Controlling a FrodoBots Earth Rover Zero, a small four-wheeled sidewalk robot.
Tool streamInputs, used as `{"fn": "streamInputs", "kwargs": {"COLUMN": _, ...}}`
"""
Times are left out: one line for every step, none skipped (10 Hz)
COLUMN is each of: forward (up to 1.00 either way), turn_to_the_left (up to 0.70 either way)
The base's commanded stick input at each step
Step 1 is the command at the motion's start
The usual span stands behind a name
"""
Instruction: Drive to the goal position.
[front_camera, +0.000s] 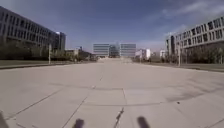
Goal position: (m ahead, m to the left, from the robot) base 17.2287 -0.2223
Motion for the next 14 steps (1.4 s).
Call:
{"fn": "streamInputs", "kwargs": {"forward": 0.7, "turn_to_the_left": 0.0}}
{"fn": "streamInputs", "kwargs": {"forward": 0.7, "turn_to_the_left": 0.0}}
{"fn": "streamInputs", "kwargs": {"forward": 0.7, "turn_to_the_left": 0.0}}
{"fn": "streamInputs", "kwargs": {"forward": 0.7, "turn_to_the_left": 0.0}}
{"fn": "streamInputs", "kwargs": {"forward": 0.7, "turn_to_the_left": 0.0}}
{"fn": "streamInputs", "kwargs": {"forward": 0.7, "turn_to_the_left": 0.0}}
{"fn": "streamInputs", "kwargs": {"forward": 0.7, "turn_to_the_left": 0.0}}
{"fn": "streamInputs", "kwargs": {"forward": 0.7, "turn_to_the_left": 0.0}}
{"fn": "streamInputs", "kwargs": {"forward": 0.7, "turn_to_the_left": 0.0}}
{"fn": "streamInputs", "kwargs": {"forward": 0.7, "turn_to_the_left": 0.0}}
{"fn": "streamInputs", "kwargs": {"forward": 0.7, "turn_to_the_left": 0.0}}
{"fn": "streamInputs", "kwargs": {"forward": 0.7, "turn_to_the_left": 0.0}}
{"fn": "streamInputs", "kwargs": {"forward": 0.7, "turn_to_the_left": 0.0}}
{"fn": "streamInputs", "kwargs": {"forward": 0.7, "turn_to_the_left": 0.0}}
